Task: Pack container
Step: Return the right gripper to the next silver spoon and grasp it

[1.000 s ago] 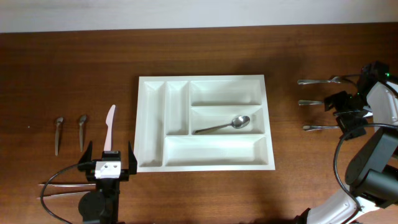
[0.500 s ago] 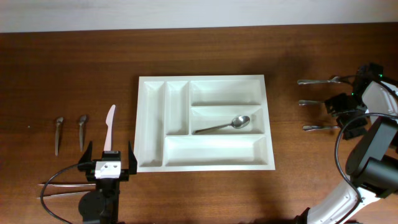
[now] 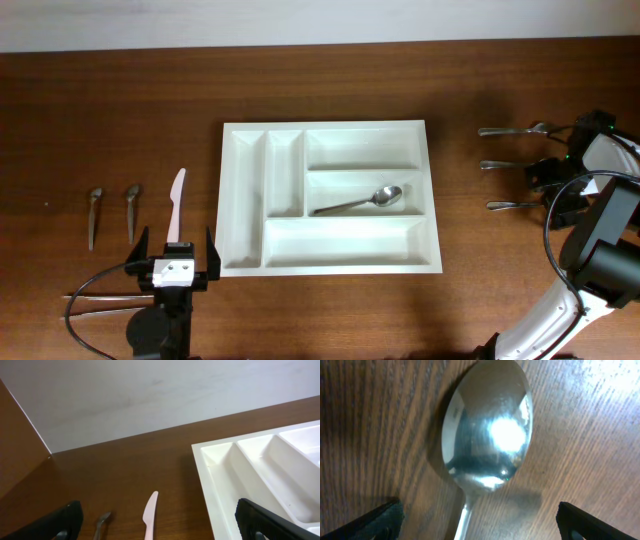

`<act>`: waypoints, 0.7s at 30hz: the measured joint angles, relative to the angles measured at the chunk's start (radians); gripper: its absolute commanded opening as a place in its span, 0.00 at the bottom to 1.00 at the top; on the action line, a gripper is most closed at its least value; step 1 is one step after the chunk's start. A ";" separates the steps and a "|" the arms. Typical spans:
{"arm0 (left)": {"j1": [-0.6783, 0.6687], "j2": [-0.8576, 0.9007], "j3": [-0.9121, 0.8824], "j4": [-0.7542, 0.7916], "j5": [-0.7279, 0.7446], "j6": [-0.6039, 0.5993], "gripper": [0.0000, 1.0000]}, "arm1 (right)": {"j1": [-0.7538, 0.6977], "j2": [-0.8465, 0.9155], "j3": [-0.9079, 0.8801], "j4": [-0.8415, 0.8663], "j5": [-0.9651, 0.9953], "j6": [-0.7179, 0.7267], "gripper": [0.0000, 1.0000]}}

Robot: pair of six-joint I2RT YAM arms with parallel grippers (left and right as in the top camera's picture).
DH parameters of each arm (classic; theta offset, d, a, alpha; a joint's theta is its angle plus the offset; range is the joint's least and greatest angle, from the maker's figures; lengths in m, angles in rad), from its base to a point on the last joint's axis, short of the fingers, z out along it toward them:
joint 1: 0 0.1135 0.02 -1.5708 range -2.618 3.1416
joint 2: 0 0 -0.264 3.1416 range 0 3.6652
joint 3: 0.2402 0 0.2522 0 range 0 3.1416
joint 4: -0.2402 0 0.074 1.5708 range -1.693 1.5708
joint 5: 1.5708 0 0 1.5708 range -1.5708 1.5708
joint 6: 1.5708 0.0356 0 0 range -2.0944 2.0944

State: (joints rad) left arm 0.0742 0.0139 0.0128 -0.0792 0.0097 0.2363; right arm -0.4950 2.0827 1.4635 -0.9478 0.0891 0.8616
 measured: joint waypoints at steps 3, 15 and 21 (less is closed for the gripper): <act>0.000 0.000 0.000 0.000 0.000 0.000 0.99 | 0.000 0.001 0.000 0.021 -0.011 0.000 0.99; 0.000 0.000 0.000 0.000 0.000 0.000 0.99 | -0.001 0.021 0.006 0.035 -0.058 0.001 0.86; 0.000 0.000 0.000 0.000 0.000 0.000 0.99 | -0.001 0.026 0.011 0.036 -0.078 0.000 0.27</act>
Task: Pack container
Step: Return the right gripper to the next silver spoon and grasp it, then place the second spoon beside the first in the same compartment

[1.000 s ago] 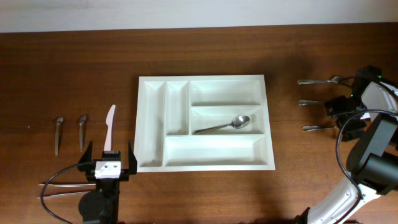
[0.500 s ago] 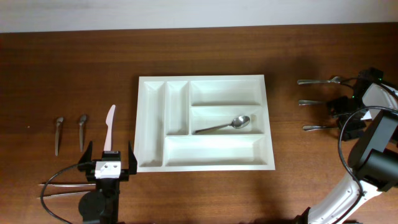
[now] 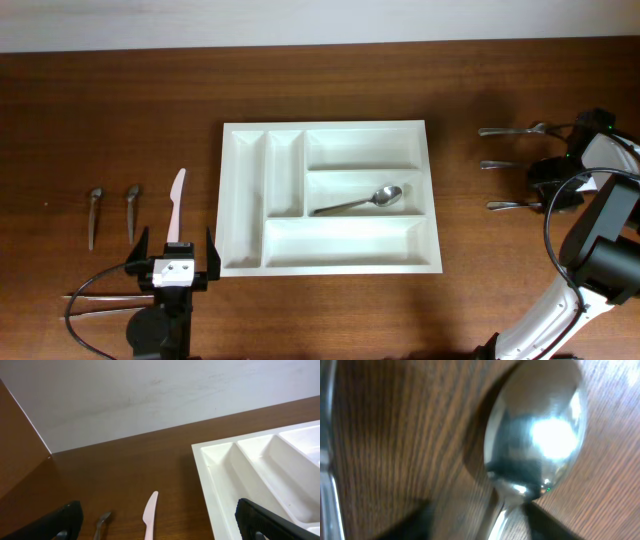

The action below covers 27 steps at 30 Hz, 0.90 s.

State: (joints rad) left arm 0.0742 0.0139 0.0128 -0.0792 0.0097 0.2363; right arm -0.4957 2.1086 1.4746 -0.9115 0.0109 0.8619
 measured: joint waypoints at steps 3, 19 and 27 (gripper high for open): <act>0.000 0.000 0.000 0.000 0.000 0.000 0.99 | 0.000 0.000 0.002 -0.018 -0.002 0.005 0.04; 0.000 0.000 0.000 0.000 0.000 0.000 0.99 | 0.090 0.015 0.372 -0.305 -0.003 0.039 0.04; 0.000 0.000 0.000 0.000 0.000 0.000 0.99 | 0.326 -0.014 0.472 -0.414 -0.103 0.275 0.03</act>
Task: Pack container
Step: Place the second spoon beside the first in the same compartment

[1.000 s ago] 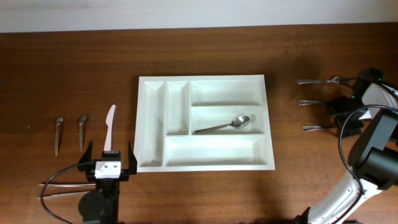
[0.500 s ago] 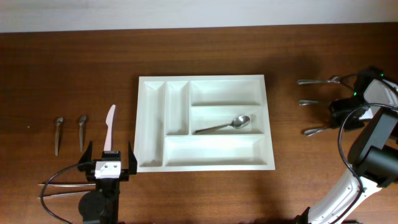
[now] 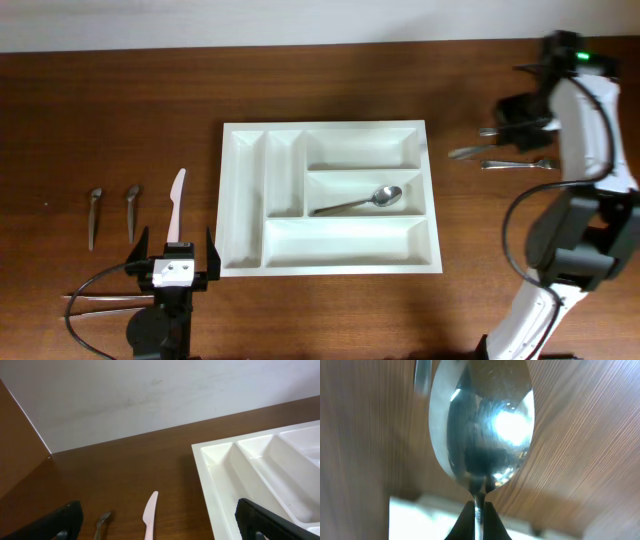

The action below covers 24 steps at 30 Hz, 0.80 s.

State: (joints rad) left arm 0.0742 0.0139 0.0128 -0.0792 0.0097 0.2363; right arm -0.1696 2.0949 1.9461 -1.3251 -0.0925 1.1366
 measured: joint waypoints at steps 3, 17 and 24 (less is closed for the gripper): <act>0.000 0.000 0.000 0.000 0.000 0.000 0.99 | 0.105 0.000 0.000 -0.003 -0.023 0.082 0.04; 0.000 0.000 0.000 0.000 0.000 0.000 0.99 | 0.429 0.000 -0.043 -0.027 -0.045 0.408 0.07; 0.000 0.000 0.000 0.000 0.000 0.000 0.99 | 0.482 0.000 -0.157 -0.029 -0.059 0.539 0.10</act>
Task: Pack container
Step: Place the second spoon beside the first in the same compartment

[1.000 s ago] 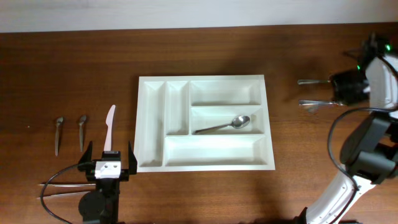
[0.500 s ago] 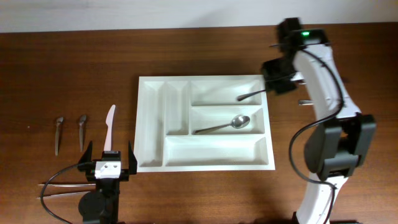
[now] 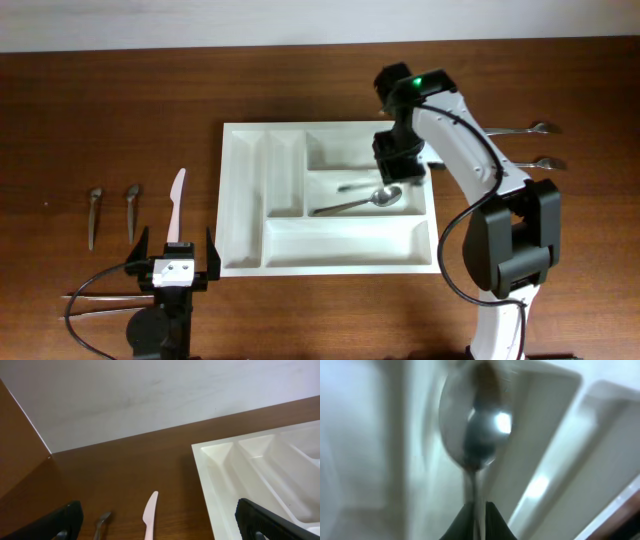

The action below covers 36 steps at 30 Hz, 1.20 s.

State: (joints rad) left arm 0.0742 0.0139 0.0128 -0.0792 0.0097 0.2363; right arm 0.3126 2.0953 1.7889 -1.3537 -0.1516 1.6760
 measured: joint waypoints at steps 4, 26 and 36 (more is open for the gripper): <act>0.000 0.000 0.000 0.000 0.000 0.000 0.99 | 0.007 0.000 -0.071 0.051 -0.024 0.039 0.12; 0.000 0.000 0.000 0.000 0.000 0.000 0.99 | -0.298 0.000 0.165 0.263 -0.040 -0.538 0.99; 0.000 0.000 0.000 0.000 0.000 0.000 0.99 | -0.715 0.008 0.191 0.179 -0.002 -0.687 0.99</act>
State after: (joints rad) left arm 0.0742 0.0139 0.0128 -0.0792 0.0097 0.2363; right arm -0.4026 2.1029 1.9800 -1.1744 -0.1539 0.9894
